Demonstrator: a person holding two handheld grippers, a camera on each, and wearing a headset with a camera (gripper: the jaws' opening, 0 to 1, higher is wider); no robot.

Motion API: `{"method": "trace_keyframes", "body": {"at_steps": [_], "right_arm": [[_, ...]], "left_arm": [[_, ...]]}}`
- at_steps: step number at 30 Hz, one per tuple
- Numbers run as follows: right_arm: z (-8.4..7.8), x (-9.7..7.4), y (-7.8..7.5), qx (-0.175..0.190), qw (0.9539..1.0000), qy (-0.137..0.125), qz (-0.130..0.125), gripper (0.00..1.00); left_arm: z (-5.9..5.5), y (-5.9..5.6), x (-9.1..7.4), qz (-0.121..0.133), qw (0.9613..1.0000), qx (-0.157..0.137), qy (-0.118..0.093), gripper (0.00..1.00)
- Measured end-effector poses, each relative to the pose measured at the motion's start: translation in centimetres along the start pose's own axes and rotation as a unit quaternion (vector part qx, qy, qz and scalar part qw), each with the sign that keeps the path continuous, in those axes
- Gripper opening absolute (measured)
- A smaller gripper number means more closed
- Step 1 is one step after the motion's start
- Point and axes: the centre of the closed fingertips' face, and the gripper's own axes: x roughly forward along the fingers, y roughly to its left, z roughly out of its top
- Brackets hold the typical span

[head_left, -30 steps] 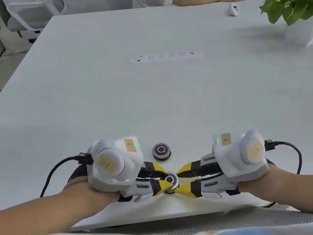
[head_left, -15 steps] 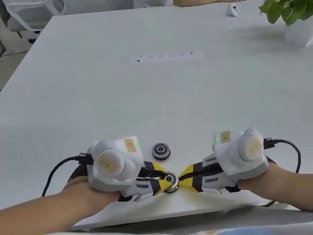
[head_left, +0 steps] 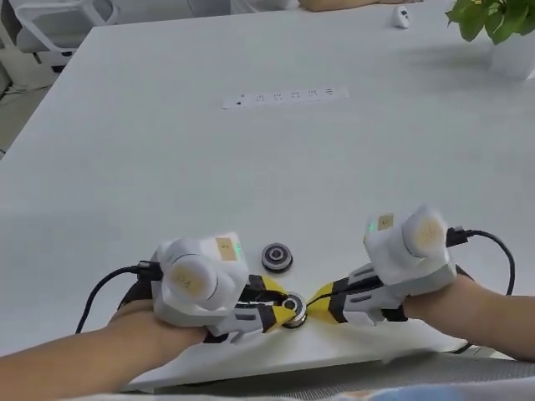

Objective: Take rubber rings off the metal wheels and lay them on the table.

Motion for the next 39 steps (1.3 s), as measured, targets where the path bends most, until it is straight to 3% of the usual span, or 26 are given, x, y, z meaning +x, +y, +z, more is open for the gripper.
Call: {"method": "trace_keyframes", "body": {"at_steps": [6,8,18,39], "right_arm": [[0.0,-0.1,-0.1,0.030,0.9995,-0.008,0.002,0.00],[0.0,-0.1,-0.1,0.059,0.9981,-0.016,0.008,0.00],[0.6,-0.8,-0.1,0.114,0.9921,-0.049,0.018,0.00],[1.3,-0.9,0.2,0.157,0.9839,-0.079,0.034,0.00]], "left_arm": [[0.0,0.0,0.1,0.002,1.0000,0.003,0.002,0.13],[0.1,-0.1,0.0,0.002,1.0000,0.003,0.002,0.13],[0.5,-0.6,-0.1,0.001,0.9999,0.011,0.005,0.12],[0.2,-0.2,-0.2,0.006,0.9999,0.009,0.010,0.12]]}}
